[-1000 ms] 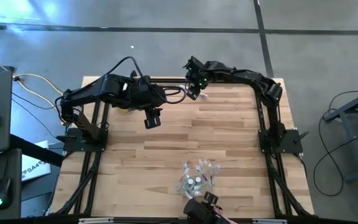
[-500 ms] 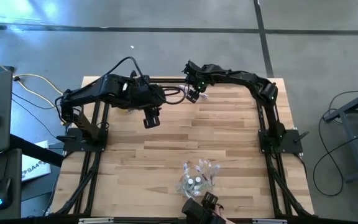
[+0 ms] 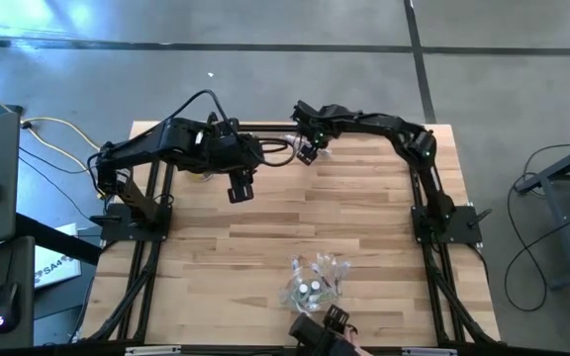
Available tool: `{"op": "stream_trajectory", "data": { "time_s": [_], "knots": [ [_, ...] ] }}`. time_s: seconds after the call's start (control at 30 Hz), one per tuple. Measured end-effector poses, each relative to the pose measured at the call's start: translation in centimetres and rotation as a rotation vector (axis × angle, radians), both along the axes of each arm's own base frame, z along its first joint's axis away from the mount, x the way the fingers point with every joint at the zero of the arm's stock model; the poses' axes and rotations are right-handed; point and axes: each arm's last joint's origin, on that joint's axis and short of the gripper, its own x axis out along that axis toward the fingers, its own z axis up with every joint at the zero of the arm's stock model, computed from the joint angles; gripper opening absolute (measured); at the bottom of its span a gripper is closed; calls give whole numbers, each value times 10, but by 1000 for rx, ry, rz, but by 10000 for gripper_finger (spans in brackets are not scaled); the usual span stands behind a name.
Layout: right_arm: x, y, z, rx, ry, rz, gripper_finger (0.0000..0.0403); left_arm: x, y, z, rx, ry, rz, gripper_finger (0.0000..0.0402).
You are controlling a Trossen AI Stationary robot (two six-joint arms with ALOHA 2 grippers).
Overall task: Pick & Place toothbrushing station
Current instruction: Put the blue toothbrush into the transparent bin
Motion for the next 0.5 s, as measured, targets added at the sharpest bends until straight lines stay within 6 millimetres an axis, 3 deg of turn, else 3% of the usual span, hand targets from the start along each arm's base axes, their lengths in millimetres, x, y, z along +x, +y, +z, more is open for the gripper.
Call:
{"op": "stream_trajectory", "data": {
  "time_s": [0.2, 0.5],
  "knots": [
    [5, 1, -25, 14, 57, 5, 263, 0, 0, 0, -10, 3, -3, 214],
    [5, 1, -27, -8, 79, -21, 250, 0, -1, 0, -28, -3, 2, 214]
  ]
}}
